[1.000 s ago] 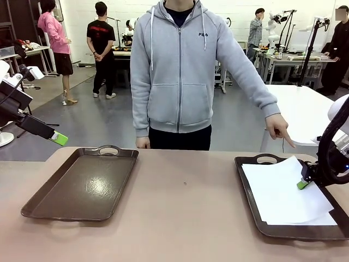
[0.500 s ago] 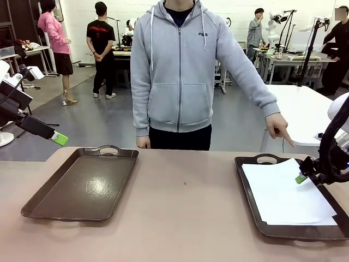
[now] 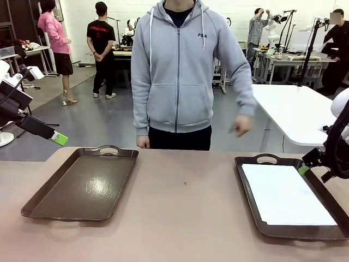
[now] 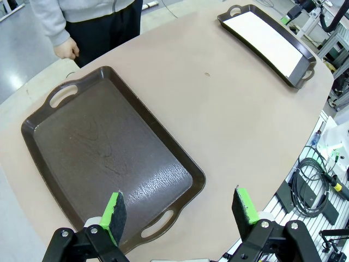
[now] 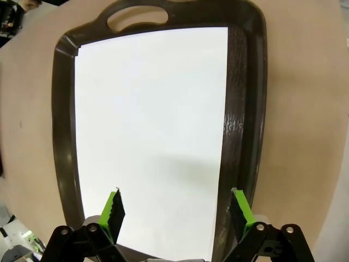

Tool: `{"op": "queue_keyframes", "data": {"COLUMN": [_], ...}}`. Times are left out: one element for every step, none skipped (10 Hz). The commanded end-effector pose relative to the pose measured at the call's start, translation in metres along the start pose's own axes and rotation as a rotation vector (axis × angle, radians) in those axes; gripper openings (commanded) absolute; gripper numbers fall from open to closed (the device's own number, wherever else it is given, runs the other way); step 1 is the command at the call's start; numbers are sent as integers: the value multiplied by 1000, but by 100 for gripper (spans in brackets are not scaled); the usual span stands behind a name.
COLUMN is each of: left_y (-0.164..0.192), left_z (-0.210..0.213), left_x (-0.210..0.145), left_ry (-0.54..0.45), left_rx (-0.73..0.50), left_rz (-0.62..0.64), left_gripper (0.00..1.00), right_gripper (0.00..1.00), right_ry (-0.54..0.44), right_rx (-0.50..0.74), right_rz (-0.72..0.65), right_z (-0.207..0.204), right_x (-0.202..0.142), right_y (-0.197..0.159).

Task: Sort the A4 documents.
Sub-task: Place the A4 Paper in the designated Handle tray.

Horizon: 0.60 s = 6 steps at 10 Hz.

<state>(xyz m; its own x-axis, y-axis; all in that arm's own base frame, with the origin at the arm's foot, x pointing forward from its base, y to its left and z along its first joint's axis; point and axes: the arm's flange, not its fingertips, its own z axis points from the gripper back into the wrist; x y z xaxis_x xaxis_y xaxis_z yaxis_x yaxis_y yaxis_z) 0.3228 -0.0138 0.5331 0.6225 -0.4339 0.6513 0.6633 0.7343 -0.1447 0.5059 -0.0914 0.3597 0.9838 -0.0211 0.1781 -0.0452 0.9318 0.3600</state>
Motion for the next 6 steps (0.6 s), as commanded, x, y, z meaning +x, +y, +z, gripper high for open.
{"op": "queue_keyframes", "data": {"left_y": [0, 0, 0, 0, 0, 0], "left_z": [0, 0, 0, 0, 0, 0], "left_x": [0, 0, 0, 0, 0, 0], "left_ry": [-3, -3, -3, -3, -3, -3], "left_rx": [-7, -7, -7, -7, -7, -7], "left_rz": [1, 1, 1, 1, 1, 1], "left_gripper": [100, 100, 100, 100, 100, 100], "right_gripper": [100, 100, 100, 100, 100, 100], "right_ry": [-15, -16, -18, -13, -13, -13], "right_rx": [-39, -42, -42, -4, -4, -4], "right_rz": [-13, -10, -23, 6, 6, 6], "right_z": [0, 0, 0, 5, 5, 5], "right_x": [-9, -8, -6, -2, -2, -2], "right_y": [8, 10, 14, 4, 4, 4]}}
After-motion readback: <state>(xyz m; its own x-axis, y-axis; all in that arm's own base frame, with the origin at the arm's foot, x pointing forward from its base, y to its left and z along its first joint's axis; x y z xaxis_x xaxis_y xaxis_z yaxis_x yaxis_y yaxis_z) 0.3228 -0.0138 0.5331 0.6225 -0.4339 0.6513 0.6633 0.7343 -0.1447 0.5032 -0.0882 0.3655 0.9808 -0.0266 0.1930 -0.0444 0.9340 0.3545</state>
